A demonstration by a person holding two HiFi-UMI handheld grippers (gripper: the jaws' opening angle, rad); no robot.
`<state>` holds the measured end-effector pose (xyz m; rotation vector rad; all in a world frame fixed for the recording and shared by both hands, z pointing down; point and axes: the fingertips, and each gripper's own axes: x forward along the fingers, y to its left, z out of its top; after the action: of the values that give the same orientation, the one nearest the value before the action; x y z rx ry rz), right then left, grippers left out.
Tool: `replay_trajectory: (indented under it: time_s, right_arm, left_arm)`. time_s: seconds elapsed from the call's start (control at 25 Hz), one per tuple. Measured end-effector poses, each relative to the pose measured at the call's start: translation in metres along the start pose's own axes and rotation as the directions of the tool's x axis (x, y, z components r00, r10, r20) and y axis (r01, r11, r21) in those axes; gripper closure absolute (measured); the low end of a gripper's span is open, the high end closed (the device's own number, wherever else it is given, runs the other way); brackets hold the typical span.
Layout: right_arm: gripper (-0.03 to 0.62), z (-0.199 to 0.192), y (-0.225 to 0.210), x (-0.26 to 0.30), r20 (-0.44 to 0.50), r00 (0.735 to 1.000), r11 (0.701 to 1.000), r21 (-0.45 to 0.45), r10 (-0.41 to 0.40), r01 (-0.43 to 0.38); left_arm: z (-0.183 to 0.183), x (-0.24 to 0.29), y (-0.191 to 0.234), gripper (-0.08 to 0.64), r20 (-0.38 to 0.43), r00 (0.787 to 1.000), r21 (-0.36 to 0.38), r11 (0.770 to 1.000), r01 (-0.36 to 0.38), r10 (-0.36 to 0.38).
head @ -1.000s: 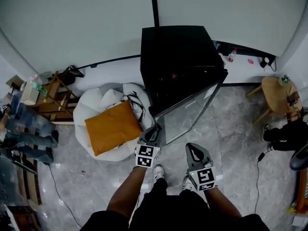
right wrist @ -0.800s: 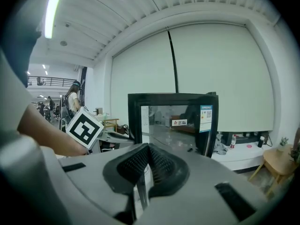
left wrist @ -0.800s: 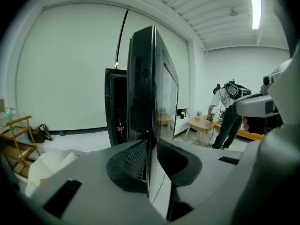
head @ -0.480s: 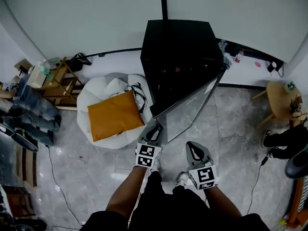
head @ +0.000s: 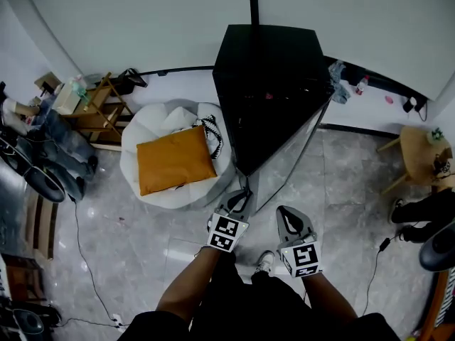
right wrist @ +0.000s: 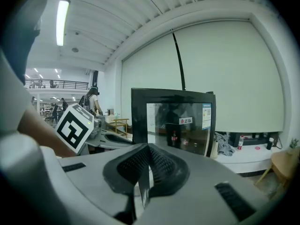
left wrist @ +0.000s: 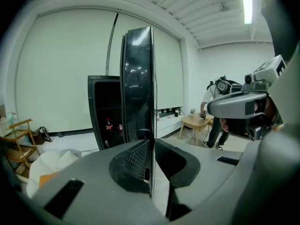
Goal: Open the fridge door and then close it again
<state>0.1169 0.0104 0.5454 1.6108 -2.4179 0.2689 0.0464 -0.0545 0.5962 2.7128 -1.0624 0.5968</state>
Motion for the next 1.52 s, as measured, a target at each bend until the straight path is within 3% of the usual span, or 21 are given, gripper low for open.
replay_trajectory:
  time_s: [0.8, 1.12, 1.28, 1.52]
  right_arm:
    - [0.575, -0.007, -0.024, -0.039, 0.027, 0.999, 0.999, 0.001, -0.039, 0.039]
    - [0.574, -0.009, -0.04, -0.046, 0.026, 0.997, 0.998, 0.009, -0.066, 0.066]
    - [0.575, -0.008, -0.043, -0.048, 0.031, 0.997, 0.998, 0.014, -0.069, 0.069]
    - [0.574, -0.009, -0.043, -0.047, 0.035, 0.998, 0.998, 0.021, -0.061, 0.06]
  left_arm:
    - [-0.001, -0.001, -0.109, 0.518, 0.004, 0.996, 0.008, 0.996, 0.091, -0.091]
    - [0.002, 0.002, -0.137, 0.538, -0.006, 0.985, 0.067, 0.982, 0.175, -0.175]
    - [0.003, -0.009, -0.13, 0.539, -0.013, 0.987, 0.093, 0.983, 0.159, -0.159]
    - [0.003, -0.028, -0.092, 0.54, -0.008, 0.998, 0.058, 0.996, 0.064, -0.064]
